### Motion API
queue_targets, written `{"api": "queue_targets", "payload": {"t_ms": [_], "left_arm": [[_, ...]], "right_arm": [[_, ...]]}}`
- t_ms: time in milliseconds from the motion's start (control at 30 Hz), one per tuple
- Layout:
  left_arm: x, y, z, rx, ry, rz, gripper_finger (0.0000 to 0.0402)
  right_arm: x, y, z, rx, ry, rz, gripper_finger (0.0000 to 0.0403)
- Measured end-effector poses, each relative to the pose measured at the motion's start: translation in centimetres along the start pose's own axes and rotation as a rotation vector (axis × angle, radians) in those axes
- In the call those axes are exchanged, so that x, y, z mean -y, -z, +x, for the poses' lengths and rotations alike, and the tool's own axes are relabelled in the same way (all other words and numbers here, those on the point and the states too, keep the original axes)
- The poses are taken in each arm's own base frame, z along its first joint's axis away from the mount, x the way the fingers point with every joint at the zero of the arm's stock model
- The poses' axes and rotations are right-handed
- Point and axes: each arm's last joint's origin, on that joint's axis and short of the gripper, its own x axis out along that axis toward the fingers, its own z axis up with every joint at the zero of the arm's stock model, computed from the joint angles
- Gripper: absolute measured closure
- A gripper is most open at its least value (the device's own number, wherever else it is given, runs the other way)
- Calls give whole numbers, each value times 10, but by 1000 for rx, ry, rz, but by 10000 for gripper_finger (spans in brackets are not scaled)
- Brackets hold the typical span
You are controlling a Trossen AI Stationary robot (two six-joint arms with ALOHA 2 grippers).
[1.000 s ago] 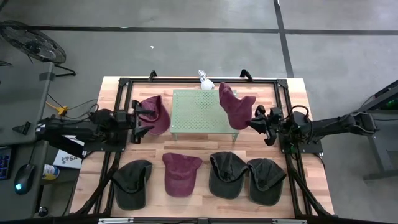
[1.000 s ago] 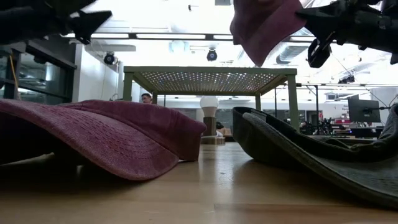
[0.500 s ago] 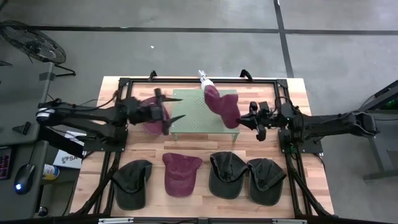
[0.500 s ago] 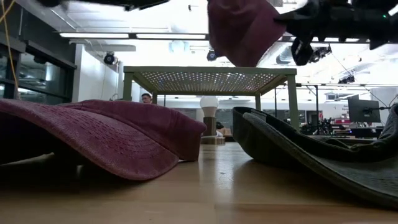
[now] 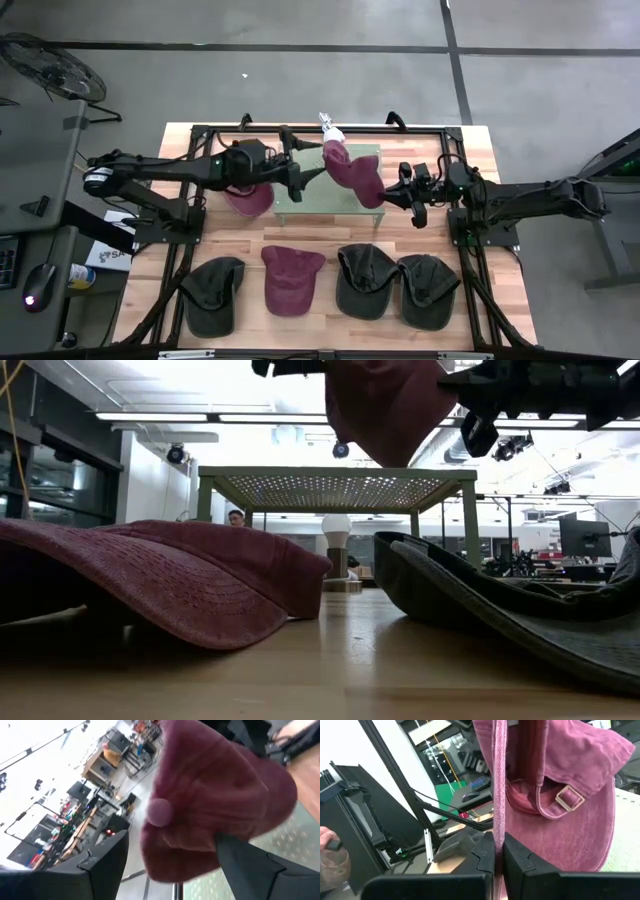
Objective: Pick & Place hat
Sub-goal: Put the right red cap on the shelf
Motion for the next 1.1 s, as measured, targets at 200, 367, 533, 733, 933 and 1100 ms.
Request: {"api": "queue_targets", "payload": {"t_ms": [200,367,533,733,933,1100], "left_arm": [[-2,1,1,52,43,-23,111],[2,1,3,82,93,-22,111],[1,1,3,79,82,-27,120],[1,1,3,75,79,-35,180],[0,1,3,46,49,-37,261],[-1,3,3,11,13,-31,327]], "right_arm": [[2,0,0,-3,12,1,397],[4,-1,-1,0,22,3,397],[4,-1,-1,-1,20,3,397],[4,-1,-1,1,18,3,397],[4,-1,-1,3,17,3,396],[4,-1,-1,1,16,3,397]]}}
